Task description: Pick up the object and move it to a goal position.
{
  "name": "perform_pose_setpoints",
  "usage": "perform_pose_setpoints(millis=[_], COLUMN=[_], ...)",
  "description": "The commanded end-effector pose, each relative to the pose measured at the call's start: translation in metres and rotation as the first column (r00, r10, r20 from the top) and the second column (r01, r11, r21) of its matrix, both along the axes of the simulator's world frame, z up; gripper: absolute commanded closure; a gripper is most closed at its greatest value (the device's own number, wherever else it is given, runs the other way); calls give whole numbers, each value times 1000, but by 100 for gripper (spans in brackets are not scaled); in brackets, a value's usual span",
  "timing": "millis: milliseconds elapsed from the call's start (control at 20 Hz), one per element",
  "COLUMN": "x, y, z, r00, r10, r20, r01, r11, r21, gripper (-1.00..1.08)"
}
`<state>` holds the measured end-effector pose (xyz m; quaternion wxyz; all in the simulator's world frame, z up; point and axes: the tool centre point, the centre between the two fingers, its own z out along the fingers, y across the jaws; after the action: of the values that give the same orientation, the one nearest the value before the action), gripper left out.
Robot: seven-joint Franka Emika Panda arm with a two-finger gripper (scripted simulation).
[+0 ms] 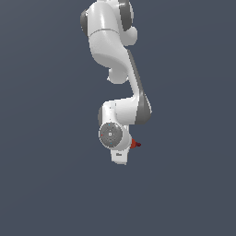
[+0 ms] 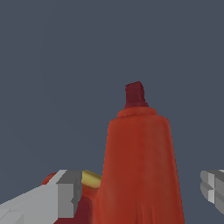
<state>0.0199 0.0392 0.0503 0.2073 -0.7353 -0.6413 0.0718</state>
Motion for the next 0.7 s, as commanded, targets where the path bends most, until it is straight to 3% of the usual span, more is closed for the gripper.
perform_pose_setpoints(millis=[0,250,300,650], x=[-4,-8,-8,-8], y=[2,4,4,4], z=[-9,-17,-17,-17], r00=[1000,1000,1000,1000], r10=[2,3,3,3], r20=[-1,-1,-1,-1], r01=[-1,-3,-3,-3], r11=[1000,1000,1000,1000], r21=[1,2,2,2], gripper=[-100,-100,108,108])
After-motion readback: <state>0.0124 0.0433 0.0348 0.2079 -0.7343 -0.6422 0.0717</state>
